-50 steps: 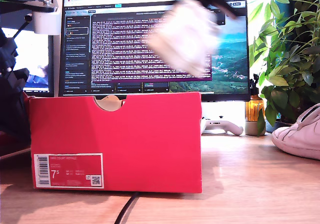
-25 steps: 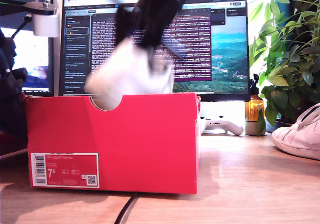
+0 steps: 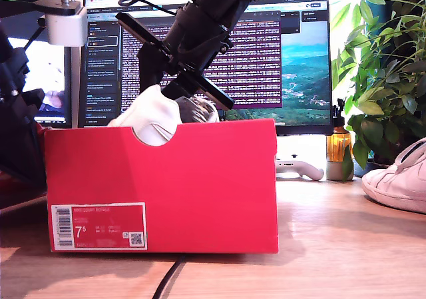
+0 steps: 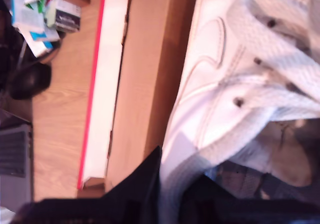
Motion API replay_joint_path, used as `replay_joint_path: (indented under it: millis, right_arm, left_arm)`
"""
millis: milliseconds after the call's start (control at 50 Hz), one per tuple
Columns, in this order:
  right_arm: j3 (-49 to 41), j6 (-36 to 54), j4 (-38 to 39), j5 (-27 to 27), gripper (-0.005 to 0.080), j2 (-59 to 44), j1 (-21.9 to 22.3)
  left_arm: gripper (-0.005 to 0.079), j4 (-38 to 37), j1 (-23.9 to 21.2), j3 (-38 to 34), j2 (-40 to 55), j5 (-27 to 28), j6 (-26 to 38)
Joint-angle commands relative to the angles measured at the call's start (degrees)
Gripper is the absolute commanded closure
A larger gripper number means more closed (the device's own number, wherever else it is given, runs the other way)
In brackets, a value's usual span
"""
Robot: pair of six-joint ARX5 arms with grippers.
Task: Pack the white shoes by picking the first shoe and placing it inside the red shoebox, left side, then picking and rotating the second shoe and placing it in the shoebox
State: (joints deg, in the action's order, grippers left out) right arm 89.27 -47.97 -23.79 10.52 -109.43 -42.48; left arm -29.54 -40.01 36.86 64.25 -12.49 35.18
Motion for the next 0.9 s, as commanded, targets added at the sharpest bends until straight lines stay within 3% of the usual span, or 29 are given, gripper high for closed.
replay_joint_path:
  millis: [0,200,680,800,880]
  right_arm:
    - [1.18,2.03,0.50,-0.17,0.0765,-0.57,-0.26]
    - [1.16,4.57,-4.04,-0.61,0.0765,-0.59,-0.61]
    - [1.16,4.26,-3.82,-0.72,0.0761,-5.11,-3.23]
    - [1.16,4.26,-3.48,-1.73,0.0706,-5.18,-3.21]
    - [1.16,4.28,-3.45,-1.95,0.0627,-5.18,-3.19]
  left_arm:
    - [0.0762,0.74,-0.02,0.13,0.24,-0.04,0.48]
    - [0.0762,0.76,-0.02,0.13,0.24,-0.02,0.48]
    - [0.0762,-0.52,-0.26,0.13,0.24,-0.02,0.92]
    - [0.0762,-0.94,-0.31,0.13,0.24,0.00,0.92]
    - [0.0762,-0.94,-0.31,0.13,0.24,0.00,0.90]
